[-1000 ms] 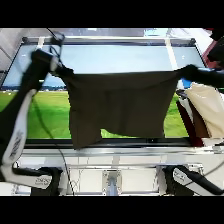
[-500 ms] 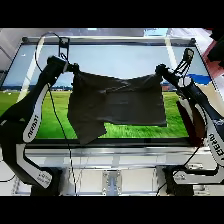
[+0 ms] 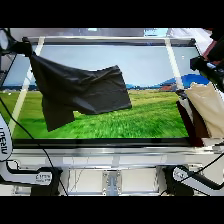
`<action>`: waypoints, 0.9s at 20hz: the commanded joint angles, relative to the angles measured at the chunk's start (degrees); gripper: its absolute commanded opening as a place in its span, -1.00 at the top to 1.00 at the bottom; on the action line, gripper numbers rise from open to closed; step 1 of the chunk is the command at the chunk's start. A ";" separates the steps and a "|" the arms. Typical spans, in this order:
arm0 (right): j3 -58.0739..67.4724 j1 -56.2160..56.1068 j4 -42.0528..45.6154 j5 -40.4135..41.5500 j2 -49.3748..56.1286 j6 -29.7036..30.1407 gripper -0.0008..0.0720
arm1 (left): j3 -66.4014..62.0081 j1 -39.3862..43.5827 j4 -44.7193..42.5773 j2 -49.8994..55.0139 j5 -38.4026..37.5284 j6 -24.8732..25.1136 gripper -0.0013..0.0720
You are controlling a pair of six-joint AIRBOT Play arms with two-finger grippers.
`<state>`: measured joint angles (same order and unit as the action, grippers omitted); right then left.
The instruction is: Fold the shirts.
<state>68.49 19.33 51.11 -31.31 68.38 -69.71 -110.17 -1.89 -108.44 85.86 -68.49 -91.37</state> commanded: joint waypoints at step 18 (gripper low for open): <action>0.07 -17.66 -19.82 -24.06 22.56 -2.05 -0.15 | 20.46 -24.79 14.14 -2.01 -19.65 -2.23 -0.95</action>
<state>68.53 3.11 36.49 -51.86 87.00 -71.55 -99.61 -19.20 -102.65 87.31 -86.02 -94.54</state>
